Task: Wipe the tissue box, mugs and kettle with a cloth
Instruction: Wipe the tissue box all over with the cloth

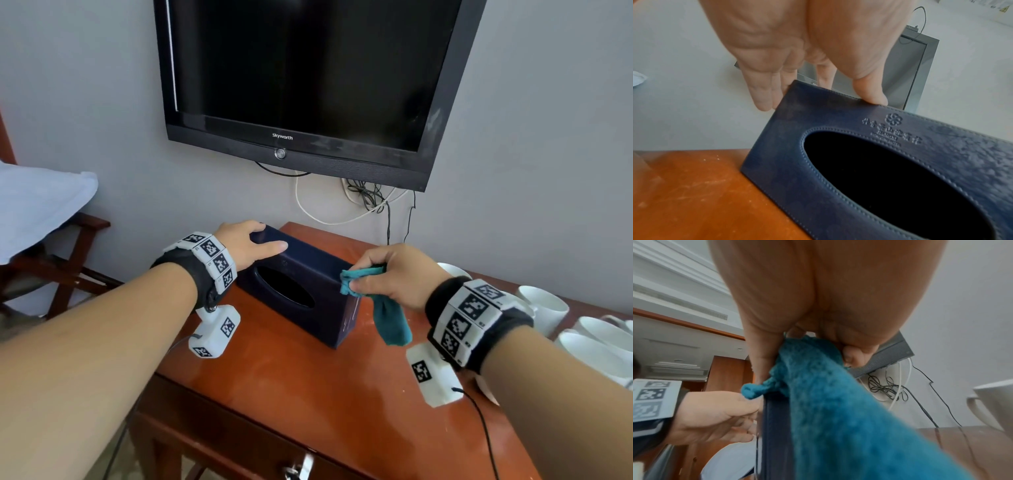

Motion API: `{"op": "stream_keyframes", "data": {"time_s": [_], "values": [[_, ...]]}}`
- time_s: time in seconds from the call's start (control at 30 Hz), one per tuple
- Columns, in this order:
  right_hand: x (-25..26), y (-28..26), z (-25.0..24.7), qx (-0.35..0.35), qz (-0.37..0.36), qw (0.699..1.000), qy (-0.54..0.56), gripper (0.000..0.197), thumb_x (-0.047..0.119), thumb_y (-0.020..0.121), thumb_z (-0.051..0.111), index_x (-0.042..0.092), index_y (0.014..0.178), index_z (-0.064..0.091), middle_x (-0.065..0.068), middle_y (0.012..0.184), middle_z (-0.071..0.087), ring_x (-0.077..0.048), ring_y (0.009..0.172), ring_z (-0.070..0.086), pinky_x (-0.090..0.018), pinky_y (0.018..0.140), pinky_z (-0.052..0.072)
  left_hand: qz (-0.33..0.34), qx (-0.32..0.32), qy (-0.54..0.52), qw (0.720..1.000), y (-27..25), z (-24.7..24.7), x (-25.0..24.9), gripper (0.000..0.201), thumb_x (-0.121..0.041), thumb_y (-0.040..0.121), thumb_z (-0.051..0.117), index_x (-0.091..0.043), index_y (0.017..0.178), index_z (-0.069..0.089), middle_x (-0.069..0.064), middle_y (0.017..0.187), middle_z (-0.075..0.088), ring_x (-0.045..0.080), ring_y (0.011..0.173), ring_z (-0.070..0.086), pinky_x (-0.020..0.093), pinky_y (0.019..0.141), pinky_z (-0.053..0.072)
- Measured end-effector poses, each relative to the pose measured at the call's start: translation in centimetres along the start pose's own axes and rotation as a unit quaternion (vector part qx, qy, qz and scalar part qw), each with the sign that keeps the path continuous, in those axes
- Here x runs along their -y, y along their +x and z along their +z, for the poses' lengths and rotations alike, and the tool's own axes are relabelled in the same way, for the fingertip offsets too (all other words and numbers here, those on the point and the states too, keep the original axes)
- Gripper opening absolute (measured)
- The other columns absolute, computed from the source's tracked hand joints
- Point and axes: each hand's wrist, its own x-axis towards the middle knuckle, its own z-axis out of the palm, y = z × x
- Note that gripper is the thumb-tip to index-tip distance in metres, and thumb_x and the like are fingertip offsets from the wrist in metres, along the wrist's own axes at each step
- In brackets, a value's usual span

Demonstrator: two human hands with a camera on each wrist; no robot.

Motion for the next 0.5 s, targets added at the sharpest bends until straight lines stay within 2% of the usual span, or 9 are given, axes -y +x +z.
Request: {"op": "stream_keyframes", "data": {"time_s": [0.13,0.23,0.3,0.37,0.43,0.5], "values": [[2.6,1.7,0.9,0.007,0.008,0.995,-0.100,0.006,0.028,0.085,0.082,0.032,0.083,0.079,0.010,0.079,0.072,-0.005,0.071,0.062,-0.020,0.064,0.047,-0.002,0.001,0.011,1.000,0.1,0.3,0.1,0.085,-0.080,0.086,0.056,-0.034,0.157,0.042,0.008,0.158,0.041,0.030,0.136,0.052,0.040,0.108,0.044],[4.9,3.9,2.6,0.013,0.006,0.984,-0.178,0.006,0.032,0.089,0.077,0.032,0.094,0.079,0.008,0.084,0.070,-0.006,0.074,0.059,-0.019,0.059,0.042,-0.006,0.000,0.020,1.000,0.1,0.5,0.8,0.073,-0.075,0.095,0.046,-0.038,0.158,0.040,0.011,0.156,0.039,0.031,0.133,0.054,0.039,0.108,0.044],[6.0,5.3,3.7,0.014,0.005,0.978,-0.209,0.014,0.033,0.091,0.075,0.030,0.104,0.079,0.006,0.089,0.069,-0.011,0.081,0.061,-0.023,0.064,0.044,-0.001,0.008,0.007,1.000,0.6,0.2,1.5,0.060,-0.068,0.103,0.033,-0.040,0.156,0.043,0.011,0.156,0.045,0.031,0.132,0.055,0.037,0.108,0.044],[6.8,6.5,4.7,0.013,0.005,0.977,-0.214,0.018,0.032,0.092,0.074,0.029,0.109,0.078,0.005,0.092,0.068,-0.014,0.086,0.062,-0.026,0.070,0.047,-0.001,0.017,-0.008,1.000,1.1,-0.1,1.9,0.054,-0.058,0.108,0.025,-0.040,0.155,0.046,0.011,0.151,0.053,0.030,0.127,0.058,0.032,0.098,0.045],[7.2,7.2,5.5,0.007,0.002,0.975,-0.223,0.017,0.032,0.092,0.073,0.028,0.108,0.078,0.004,0.091,0.068,-0.016,0.087,0.064,-0.029,0.073,0.051,0.000,0.021,-0.005,1.000,1.5,-0.2,2.1,0.051,-0.048,0.111,0.021,-0.038,0.157,0.042,0.014,0.150,0.052,0.031,0.126,0.058,0.030,0.091,0.043],[7.3,7.5,5.9,0.004,-0.004,0.971,-0.239,0.014,0.031,0.092,0.072,0.029,0.105,0.077,0.006,0.088,0.067,-0.018,0.088,0.064,-0.030,0.076,0.054,0.006,0.021,0.010,1.000,1.6,-0.2,2.2,0.051,-0.040,0.113,0.019,-0.036,0.159,0.038,0.017,0.150,0.050,0.033,0.128,0.055,0.031,0.090,0.041]]}}
